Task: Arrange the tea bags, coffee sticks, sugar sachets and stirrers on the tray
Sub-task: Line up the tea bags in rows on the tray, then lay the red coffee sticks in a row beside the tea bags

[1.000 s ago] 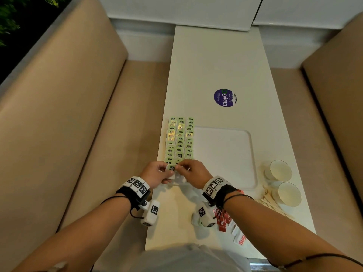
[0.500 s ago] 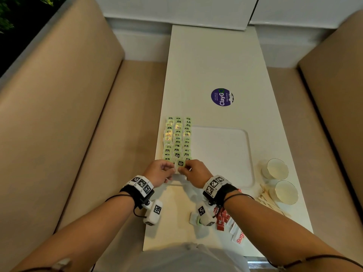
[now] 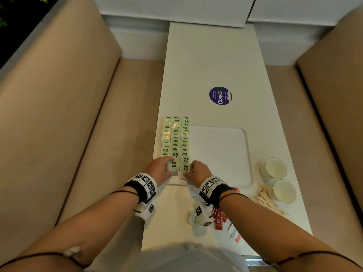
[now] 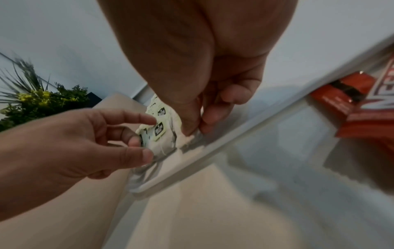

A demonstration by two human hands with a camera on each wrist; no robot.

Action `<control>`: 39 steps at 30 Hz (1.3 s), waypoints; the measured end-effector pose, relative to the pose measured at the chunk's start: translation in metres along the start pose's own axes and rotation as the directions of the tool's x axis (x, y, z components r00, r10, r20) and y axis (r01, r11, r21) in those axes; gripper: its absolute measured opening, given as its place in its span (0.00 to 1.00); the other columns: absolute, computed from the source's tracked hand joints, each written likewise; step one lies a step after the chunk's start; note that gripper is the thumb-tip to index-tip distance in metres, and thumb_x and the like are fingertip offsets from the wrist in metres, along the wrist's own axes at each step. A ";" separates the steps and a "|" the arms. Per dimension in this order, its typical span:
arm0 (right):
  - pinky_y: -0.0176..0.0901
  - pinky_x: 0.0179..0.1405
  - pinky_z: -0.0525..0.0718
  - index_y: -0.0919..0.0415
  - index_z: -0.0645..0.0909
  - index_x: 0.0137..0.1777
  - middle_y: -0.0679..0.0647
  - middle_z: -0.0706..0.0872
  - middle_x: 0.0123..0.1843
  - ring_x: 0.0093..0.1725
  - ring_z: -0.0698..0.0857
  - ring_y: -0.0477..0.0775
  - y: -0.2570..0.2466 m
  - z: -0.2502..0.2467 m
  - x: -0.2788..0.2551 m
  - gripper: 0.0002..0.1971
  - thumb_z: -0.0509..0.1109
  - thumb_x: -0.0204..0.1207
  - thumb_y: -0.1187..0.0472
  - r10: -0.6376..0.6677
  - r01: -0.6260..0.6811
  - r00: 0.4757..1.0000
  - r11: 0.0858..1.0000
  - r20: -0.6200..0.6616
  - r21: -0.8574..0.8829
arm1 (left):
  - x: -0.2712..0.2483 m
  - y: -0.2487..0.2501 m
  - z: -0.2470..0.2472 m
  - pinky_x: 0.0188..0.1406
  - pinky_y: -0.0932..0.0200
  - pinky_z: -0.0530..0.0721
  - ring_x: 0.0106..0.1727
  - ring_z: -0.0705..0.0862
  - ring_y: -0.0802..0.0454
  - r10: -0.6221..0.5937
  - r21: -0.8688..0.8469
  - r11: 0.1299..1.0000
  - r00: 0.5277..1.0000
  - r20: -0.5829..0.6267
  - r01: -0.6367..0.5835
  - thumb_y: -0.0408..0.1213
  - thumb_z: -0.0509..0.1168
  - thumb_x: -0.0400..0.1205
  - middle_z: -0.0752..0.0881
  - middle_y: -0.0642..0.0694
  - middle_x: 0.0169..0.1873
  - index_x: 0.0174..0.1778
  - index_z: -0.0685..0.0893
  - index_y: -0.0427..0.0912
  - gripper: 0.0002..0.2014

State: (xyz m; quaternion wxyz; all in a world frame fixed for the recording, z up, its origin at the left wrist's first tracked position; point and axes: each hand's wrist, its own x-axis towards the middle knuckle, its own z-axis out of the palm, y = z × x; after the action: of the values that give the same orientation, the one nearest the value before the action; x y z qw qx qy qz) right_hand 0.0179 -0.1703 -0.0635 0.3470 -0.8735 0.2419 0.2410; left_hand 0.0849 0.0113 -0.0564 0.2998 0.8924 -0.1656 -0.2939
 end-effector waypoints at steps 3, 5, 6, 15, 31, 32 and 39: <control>0.48 0.46 0.86 0.55 0.75 0.62 0.53 0.88 0.54 0.48 0.88 0.55 -0.004 0.004 0.002 0.18 0.77 0.77 0.54 0.021 -0.019 0.998 0.999 -0.061 0.041 | 0.001 0.005 -0.001 0.40 0.56 0.81 0.39 0.82 0.51 0.028 0.090 0.996 1.000 0.004 -0.029 0.40 0.73 0.79 0.83 0.49 0.40 0.74 0.78 0.53 0.26; 0.48 0.46 0.86 0.55 0.71 0.70 0.54 0.89 0.56 0.50 0.89 0.56 -0.007 0.005 0.003 0.25 0.77 0.77 0.54 0.026 -0.023 0.998 0.998 -0.065 0.053 | 0.001 0.008 -0.001 0.40 0.58 0.78 0.39 0.79 0.52 0.043 0.132 0.990 0.999 -0.003 -0.042 0.43 0.74 0.79 0.81 0.52 0.40 0.75 0.77 0.53 0.27; 0.48 0.47 0.86 0.55 0.70 0.72 0.55 0.89 0.57 0.51 0.89 0.56 -0.008 0.005 0.004 0.27 0.77 0.77 0.54 0.026 -0.022 0.998 0.998 -0.063 0.055 | 0.002 0.008 -0.002 0.41 0.58 0.77 0.39 0.79 0.53 0.046 0.146 0.988 0.999 -0.004 -0.045 0.44 0.74 0.79 0.80 0.52 0.41 0.75 0.76 0.53 0.27; 0.48 0.49 0.86 0.56 0.70 0.74 0.55 0.89 0.60 0.53 0.89 0.56 -0.007 0.003 0.005 0.27 0.75 0.79 0.53 0.023 -0.022 0.997 1.000 -0.072 0.007 | 0.002 0.014 -0.003 0.45 0.59 0.78 0.43 0.78 0.52 0.058 0.168 0.984 0.998 -0.005 -0.056 0.38 0.74 0.79 0.77 0.52 0.46 0.76 0.78 0.50 0.28; 0.44 0.52 0.87 0.49 0.89 0.54 0.43 0.88 0.48 0.46 0.86 0.44 0.036 -0.028 -0.049 0.12 0.76 0.77 0.45 -0.273 0.337 0.928 0.905 0.254 -0.261 | -0.030 0.008 0.021 0.39 0.66 0.76 0.36 0.80 0.64 0.172 0.149 0.961 0.923 0.345 -0.234 0.45 0.75 0.77 0.85 0.57 0.39 0.57 0.85 0.54 0.13; 0.44 0.52 0.88 0.48 0.90 0.53 0.42 0.89 0.47 0.46 0.86 0.44 0.040 -0.026 -0.052 0.11 0.76 0.76 0.44 -0.253 0.334 0.925 0.899 0.284 -0.285 | -0.034 0.010 0.025 0.39 0.65 0.77 0.36 0.80 0.63 0.175 0.155 0.956 0.907 0.384 -0.250 0.45 0.75 0.78 0.85 0.57 0.39 0.57 0.86 0.52 0.13; 0.40 0.36 0.84 0.52 0.90 0.41 0.44 0.90 0.34 0.36 0.88 0.47 0.053 -0.008 -0.071 0.18 0.81 0.66 0.37 -0.184 0.375 0.894 0.805 0.408 -0.459 | -0.045 0.024 0.054 0.39 0.60 0.82 0.36 0.83 0.57 0.156 0.228 0.923 0.846 0.510 -0.308 0.48 0.77 0.72 0.86 0.56 0.36 0.51 0.87 0.51 0.14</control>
State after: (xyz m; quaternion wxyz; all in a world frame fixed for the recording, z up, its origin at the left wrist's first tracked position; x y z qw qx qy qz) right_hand -0.0656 -0.1927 -0.0428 0.1631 -0.9050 -0.0314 0.3918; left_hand 0.0138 -0.0095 -0.0569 0.1430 0.7988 -0.3859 -0.4389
